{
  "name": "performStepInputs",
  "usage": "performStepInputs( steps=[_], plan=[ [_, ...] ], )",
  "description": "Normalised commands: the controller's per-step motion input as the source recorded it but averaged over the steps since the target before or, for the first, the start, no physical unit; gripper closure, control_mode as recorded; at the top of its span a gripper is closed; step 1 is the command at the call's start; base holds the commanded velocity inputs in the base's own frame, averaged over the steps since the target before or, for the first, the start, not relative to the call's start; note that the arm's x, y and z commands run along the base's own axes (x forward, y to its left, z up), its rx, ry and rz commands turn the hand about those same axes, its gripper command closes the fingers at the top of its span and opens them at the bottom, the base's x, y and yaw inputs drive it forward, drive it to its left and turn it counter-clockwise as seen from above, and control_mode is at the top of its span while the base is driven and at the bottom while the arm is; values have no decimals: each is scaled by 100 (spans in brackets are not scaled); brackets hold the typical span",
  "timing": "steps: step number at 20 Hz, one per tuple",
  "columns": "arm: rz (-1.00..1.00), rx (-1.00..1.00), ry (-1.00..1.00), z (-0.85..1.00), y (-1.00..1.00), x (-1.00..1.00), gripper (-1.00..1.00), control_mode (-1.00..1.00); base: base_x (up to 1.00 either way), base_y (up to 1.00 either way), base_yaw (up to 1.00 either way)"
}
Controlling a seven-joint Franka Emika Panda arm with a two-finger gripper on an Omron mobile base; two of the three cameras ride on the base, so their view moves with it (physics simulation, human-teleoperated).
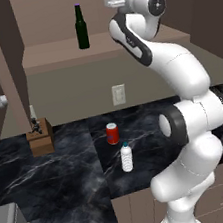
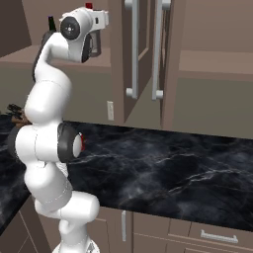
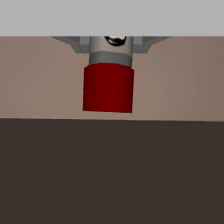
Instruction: Sort all alcoholic drinks to one cabinet, and non-alcoholic drinks to the other.
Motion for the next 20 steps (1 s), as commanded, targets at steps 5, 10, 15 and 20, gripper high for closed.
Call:
performStepInputs(
  steps=[5,10,15,20],
  plan=[
    [0,0,1,-9,-12,40,100,-100,0,0,0],
    [0,0,5,-27,-16,38,100,-100,0,0,0],
    [0,0,3,-31,-11,40,100,-100,0,0,0],
    [0,0,1,-30,-5,38,100,-100,0,0,0]
  ],
)
